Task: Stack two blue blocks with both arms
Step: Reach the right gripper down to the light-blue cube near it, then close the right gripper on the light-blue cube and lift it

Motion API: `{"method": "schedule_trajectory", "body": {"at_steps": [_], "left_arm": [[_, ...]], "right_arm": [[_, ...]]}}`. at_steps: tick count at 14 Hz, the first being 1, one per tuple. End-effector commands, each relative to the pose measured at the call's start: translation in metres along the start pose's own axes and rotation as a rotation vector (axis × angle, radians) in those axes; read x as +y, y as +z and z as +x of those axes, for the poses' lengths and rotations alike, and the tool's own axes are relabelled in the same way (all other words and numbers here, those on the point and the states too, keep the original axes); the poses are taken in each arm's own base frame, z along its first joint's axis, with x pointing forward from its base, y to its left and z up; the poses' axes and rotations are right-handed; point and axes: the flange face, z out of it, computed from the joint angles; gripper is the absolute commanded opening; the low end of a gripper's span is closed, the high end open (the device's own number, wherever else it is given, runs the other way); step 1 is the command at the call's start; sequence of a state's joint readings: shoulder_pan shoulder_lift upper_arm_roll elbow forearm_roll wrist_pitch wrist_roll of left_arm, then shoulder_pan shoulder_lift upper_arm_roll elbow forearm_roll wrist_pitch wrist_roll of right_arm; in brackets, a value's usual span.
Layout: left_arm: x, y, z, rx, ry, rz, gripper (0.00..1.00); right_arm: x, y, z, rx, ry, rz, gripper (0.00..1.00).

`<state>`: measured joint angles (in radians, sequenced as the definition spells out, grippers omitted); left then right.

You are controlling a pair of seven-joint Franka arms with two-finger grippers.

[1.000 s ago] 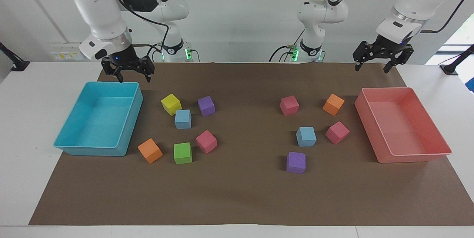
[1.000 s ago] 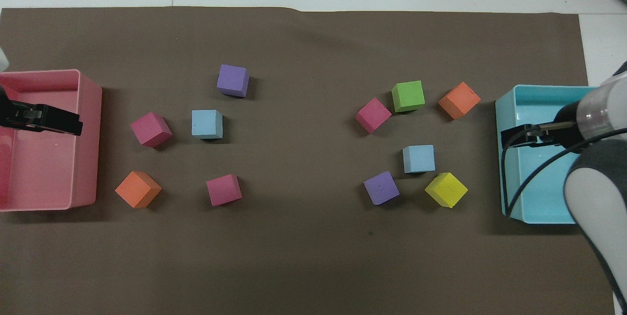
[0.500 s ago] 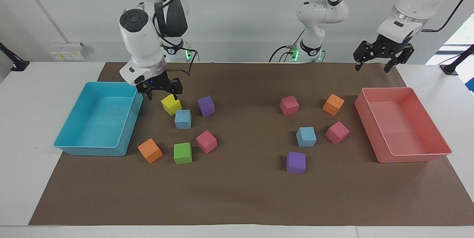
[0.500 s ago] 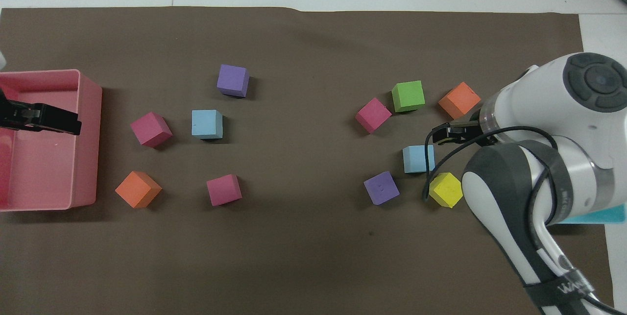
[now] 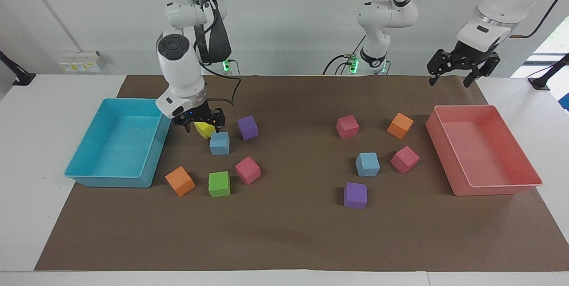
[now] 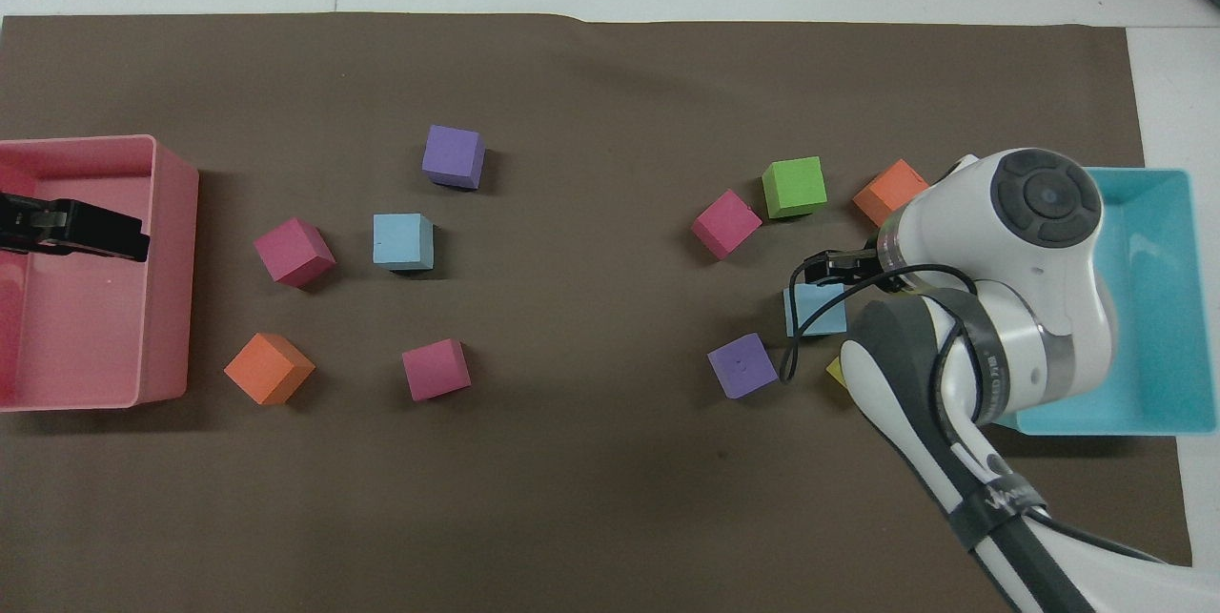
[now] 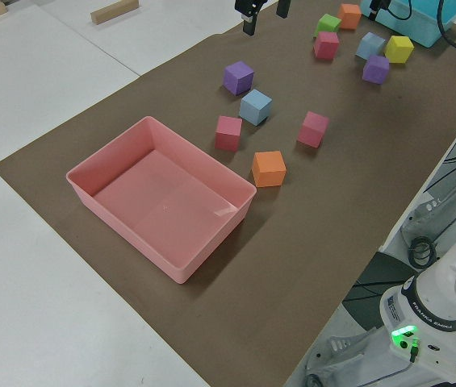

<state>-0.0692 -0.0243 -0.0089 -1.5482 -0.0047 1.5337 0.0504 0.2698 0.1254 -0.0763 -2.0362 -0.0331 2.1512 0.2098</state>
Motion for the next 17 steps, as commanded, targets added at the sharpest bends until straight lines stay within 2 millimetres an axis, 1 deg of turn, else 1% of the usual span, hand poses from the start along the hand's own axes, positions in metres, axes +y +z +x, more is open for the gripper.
{"method": "schedule_trajectory", "body": {"at_steps": [1, 3, 6, 9, 11, 13, 16, 17], "left_arm": [[-0.002, -0.005, -0.005, 0.002, -0.013, -0.012, 1.0], [-0.001, -0.005, -0.005, 0.002, -0.01, -0.012, 1.0], [-0.002, -0.005, -0.005, 0.002, -0.013, -0.012, 1.0], [-0.002, -0.005, -0.005, 0.002, -0.013, -0.012, 1.0], [-0.002, -0.005, -0.005, 0.002, -0.013, -0.012, 1.0], [-0.002, -0.005, -0.005, 0.002, -0.013, -0.012, 1.0], [-0.002, -0.005, -0.005, 0.002, -0.013, -0.012, 1.0], [-0.002, -0.005, -0.005, 0.002, -0.011, -0.012, 1.0]], "right_arm": [[-0.006, 0.028, -0.008, 0.012, 0.034, -0.003, 1.0], [-0.007, 0.04, -0.012, 0.025, 0.075, 0.014, 1.0], [-0.008, 0.049, -0.019, -0.012, 0.139, 0.089, 1.0], [-0.008, 0.06, -0.028, -0.02, 0.102, 0.088, 1.0], [-0.006, 0.064, -0.031, -0.026, 0.071, 0.087, 1.0], [-0.006, 0.068, -0.034, -0.028, 0.067, 0.086, 1.0], [-0.004, 0.082, -0.043, -0.026, 0.051, 0.084, 1.0], [-0.004, 0.082, -0.044, -0.027, 0.05, 0.084, 1.0]]}}
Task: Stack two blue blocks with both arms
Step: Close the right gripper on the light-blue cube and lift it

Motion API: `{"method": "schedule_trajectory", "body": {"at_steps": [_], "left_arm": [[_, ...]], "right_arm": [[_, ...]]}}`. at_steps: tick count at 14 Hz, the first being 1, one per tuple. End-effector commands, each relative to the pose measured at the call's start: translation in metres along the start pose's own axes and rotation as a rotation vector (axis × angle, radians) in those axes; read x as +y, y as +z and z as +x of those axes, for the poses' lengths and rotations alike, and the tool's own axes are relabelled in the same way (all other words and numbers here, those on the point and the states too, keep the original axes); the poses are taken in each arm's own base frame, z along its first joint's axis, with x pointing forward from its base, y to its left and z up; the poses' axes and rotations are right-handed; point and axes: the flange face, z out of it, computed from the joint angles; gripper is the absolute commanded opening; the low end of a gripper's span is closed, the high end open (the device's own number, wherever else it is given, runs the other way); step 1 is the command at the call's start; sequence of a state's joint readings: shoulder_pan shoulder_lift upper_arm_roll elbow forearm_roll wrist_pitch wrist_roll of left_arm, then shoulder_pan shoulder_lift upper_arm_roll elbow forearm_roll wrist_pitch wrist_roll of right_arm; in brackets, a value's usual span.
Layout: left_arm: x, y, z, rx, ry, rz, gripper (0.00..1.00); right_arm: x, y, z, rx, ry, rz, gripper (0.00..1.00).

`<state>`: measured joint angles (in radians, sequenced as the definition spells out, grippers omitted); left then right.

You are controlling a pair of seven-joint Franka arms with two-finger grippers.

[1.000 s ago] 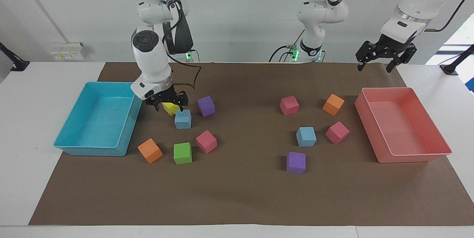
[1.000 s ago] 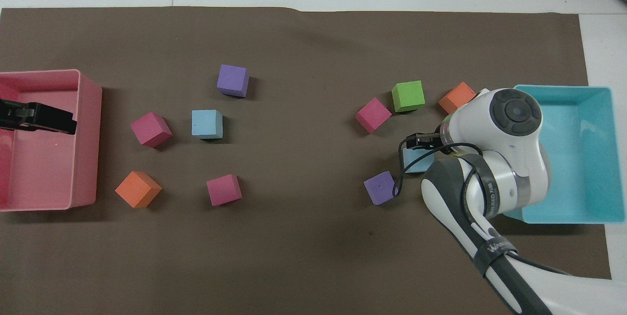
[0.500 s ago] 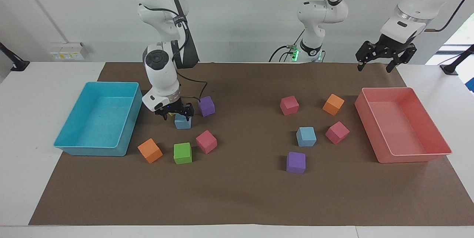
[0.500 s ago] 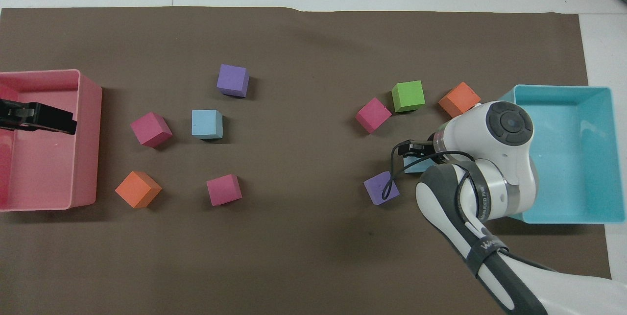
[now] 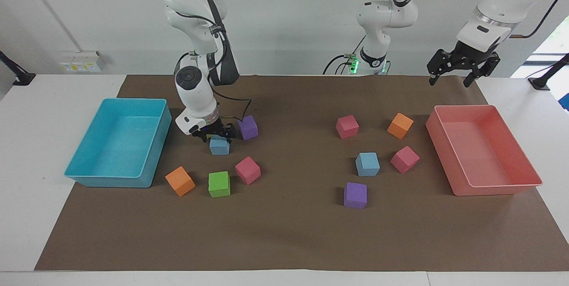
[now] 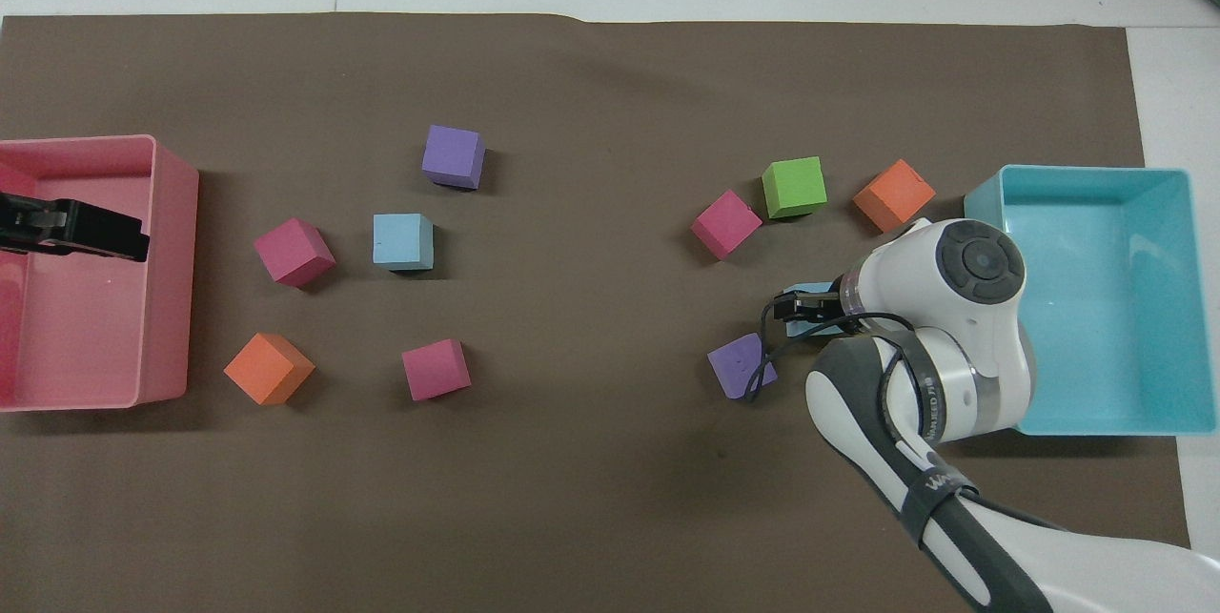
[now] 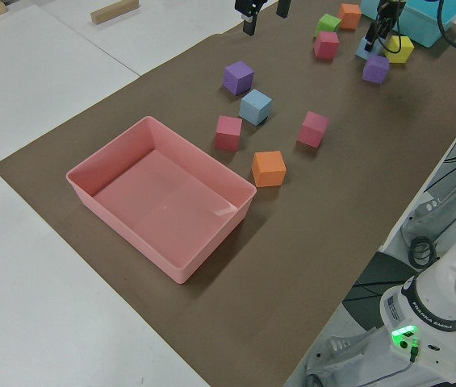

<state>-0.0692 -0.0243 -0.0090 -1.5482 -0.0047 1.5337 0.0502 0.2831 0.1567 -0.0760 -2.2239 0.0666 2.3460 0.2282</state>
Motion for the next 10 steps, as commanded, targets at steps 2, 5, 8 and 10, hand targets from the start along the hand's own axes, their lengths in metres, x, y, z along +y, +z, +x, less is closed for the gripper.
{"method": "schedule_trajectory", "body": {"at_steps": [2, 5, 8, 10], "left_arm": [[-0.0024, -0.0053, -0.0047, 0.002, -0.013, -0.012, 1.0], [-0.0024, -0.006, -0.0046, 0.003, -0.013, -0.012, 1.0], [-0.0024, -0.0053, -0.0047, 0.002, -0.013, -0.012, 1.0], [-0.0024, -0.0053, -0.0047, 0.002, -0.013, -0.012, 1.0]], "right_arm": [[0.0028, 0.0024, -0.0087, 0.01, -0.022, 0.018, 1.0], [0.0023, 0.0041, -0.0091, 0.016, -0.022, 0.018, 1.0], [0.0033, 0.0065, -0.0114, 0.024, -0.036, 0.018, 0.26], [0.0012, 0.0032, -0.0058, 0.024, -0.031, 0.039, 0.0]]}}
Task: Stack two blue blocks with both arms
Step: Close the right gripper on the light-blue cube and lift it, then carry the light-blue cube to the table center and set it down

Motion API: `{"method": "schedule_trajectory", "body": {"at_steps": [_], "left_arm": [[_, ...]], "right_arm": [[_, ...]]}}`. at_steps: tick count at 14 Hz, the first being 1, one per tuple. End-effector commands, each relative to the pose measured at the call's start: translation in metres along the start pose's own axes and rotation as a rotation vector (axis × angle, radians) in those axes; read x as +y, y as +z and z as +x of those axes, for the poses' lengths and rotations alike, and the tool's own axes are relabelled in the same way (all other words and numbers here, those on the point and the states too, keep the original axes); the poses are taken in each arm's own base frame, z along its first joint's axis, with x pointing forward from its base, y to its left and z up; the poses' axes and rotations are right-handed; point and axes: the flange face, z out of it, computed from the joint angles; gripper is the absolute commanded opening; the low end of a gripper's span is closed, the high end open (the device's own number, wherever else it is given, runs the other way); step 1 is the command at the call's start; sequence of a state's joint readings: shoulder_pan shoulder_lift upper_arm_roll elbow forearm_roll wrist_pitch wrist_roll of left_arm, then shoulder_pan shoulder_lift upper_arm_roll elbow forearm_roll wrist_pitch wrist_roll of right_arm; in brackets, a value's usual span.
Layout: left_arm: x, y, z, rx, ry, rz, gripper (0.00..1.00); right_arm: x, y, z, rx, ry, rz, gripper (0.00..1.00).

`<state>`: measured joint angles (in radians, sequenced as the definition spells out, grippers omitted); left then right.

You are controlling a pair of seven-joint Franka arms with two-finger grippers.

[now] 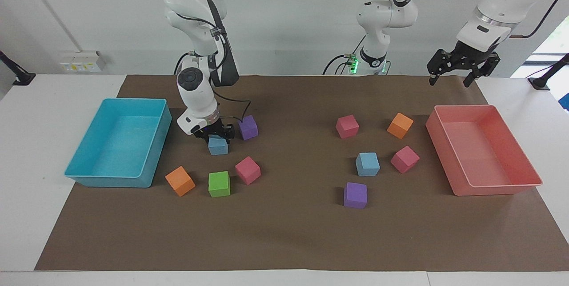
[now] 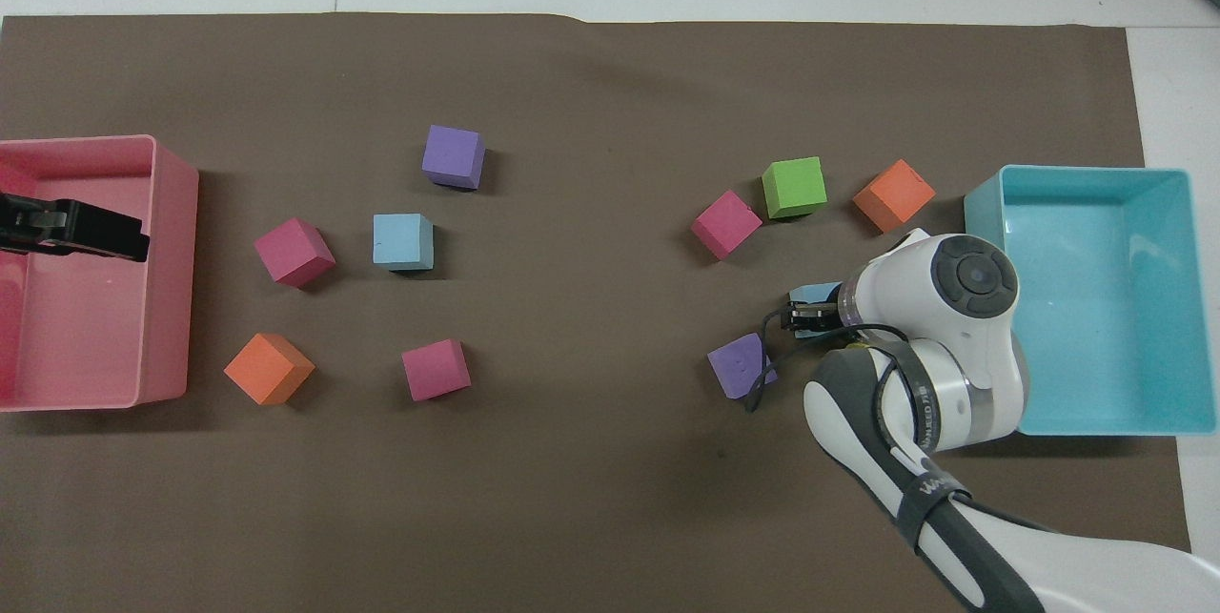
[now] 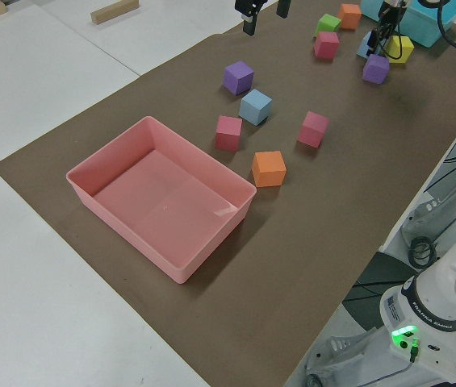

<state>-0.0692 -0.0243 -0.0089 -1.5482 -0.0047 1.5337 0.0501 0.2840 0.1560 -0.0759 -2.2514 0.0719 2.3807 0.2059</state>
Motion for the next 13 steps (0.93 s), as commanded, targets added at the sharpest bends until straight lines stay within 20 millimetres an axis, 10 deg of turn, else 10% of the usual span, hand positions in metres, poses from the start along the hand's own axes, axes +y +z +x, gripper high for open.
{"method": "schedule_trajectory", "body": {"at_steps": [1, 13], "left_arm": [[-0.002, -0.005, -0.005, 0.002, -0.013, -0.012, 1.0], [-0.002, -0.006, -0.005, 0.003, -0.012, -0.012, 1.0]], "right_arm": [[-0.001, -0.004, 0.001, 0.014, -0.016, 0.039, 0.0], [-0.047, -0.119, 0.046, 0.0, -0.064, -0.007, 0.0]]}}
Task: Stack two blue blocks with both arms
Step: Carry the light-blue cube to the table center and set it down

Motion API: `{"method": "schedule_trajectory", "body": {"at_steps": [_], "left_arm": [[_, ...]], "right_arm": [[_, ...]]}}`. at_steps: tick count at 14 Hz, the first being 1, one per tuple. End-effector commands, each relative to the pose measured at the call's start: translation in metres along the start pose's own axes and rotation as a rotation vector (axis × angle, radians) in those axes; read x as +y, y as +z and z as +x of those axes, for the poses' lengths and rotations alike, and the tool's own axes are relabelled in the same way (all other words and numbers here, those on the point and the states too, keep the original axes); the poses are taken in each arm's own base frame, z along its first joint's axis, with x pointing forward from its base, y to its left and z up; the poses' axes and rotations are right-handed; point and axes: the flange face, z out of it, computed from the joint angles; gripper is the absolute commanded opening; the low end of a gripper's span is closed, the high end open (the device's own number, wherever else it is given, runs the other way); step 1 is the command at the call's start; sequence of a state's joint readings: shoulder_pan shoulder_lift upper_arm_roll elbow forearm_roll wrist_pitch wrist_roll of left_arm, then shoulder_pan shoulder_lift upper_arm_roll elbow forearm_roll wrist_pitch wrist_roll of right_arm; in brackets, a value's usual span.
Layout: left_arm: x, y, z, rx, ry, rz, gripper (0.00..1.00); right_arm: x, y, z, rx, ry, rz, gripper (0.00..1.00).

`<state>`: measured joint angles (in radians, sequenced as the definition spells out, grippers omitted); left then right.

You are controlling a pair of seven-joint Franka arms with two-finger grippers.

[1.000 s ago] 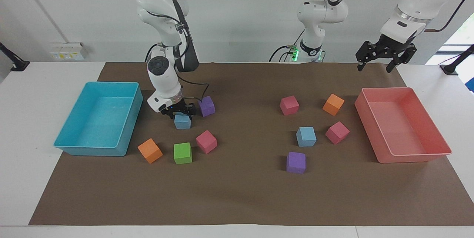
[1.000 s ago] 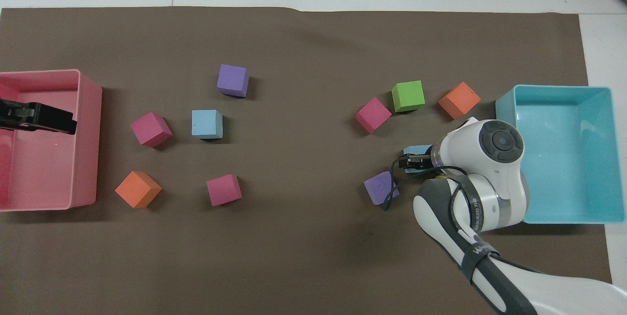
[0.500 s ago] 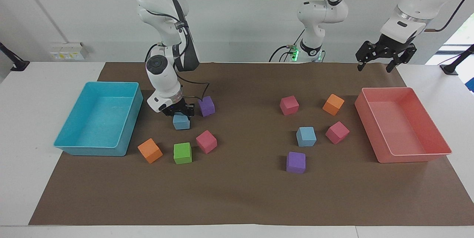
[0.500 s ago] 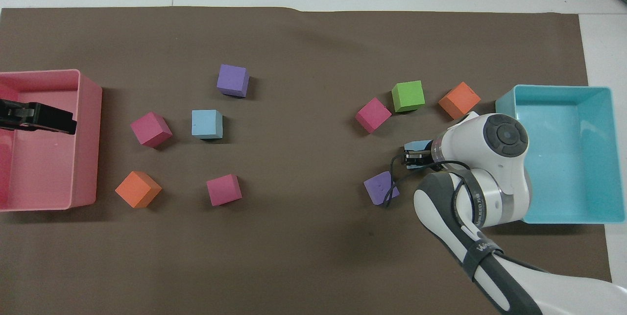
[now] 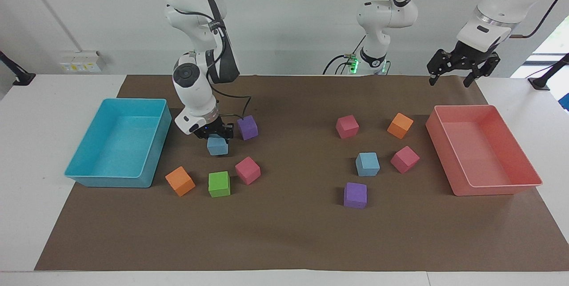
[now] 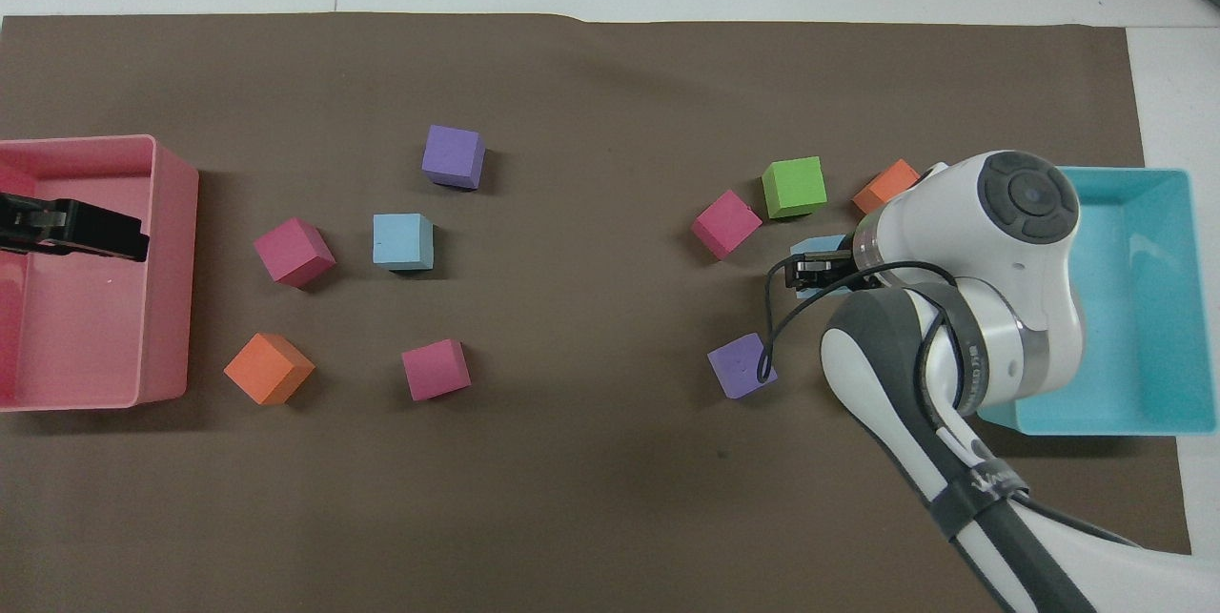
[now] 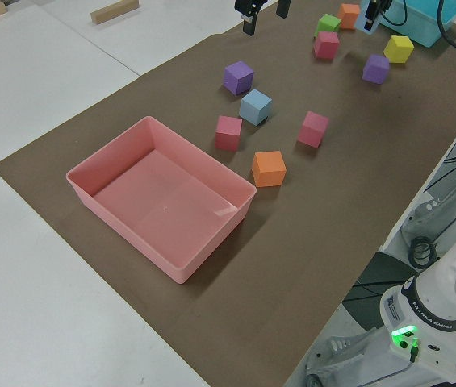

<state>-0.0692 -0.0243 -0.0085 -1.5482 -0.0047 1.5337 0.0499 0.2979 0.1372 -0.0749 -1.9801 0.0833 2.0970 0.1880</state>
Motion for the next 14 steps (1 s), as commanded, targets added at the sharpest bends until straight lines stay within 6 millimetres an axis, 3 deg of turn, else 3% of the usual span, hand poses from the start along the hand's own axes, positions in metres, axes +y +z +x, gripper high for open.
{"method": "schedule_trajectory", "body": {"at_steps": [1, 5, 7, 12, 14], "left_arm": [[-0.002, -0.005, -0.005, 0.002, -0.01, -0.012, 1.0], [-0.002, -0.005, -0.005, 0.002, -0.01, -0.012, 1.0], [-0.002, -0.005, -0.005, 0.002, -0.01, -0.012, 1.0], [-0.002, -0.005, -0.005, 0.002, -0.01, -0.012, 1.0], [-0.002, -0.005, -0.005, 0.002, -0.01, -0.012, 1.0]], "right_arm": [[-0.032, -0.021, 0.011, 0.013, -0.026, -0.04, 0.0], [-0.074, -0.035, 0.022, 0.032, -0.031, -0.022, 0.0], [-0.118, -0.029, 0.023, 0.037, -0.034, -0.019, 0.0], [-0.213, 0.018, 0.025, 0.005, -0.031, -0.058, 0.0], [-0.23, 0.037, 0.021, 0.006, -0.05, -0.051, 0.0]]}}
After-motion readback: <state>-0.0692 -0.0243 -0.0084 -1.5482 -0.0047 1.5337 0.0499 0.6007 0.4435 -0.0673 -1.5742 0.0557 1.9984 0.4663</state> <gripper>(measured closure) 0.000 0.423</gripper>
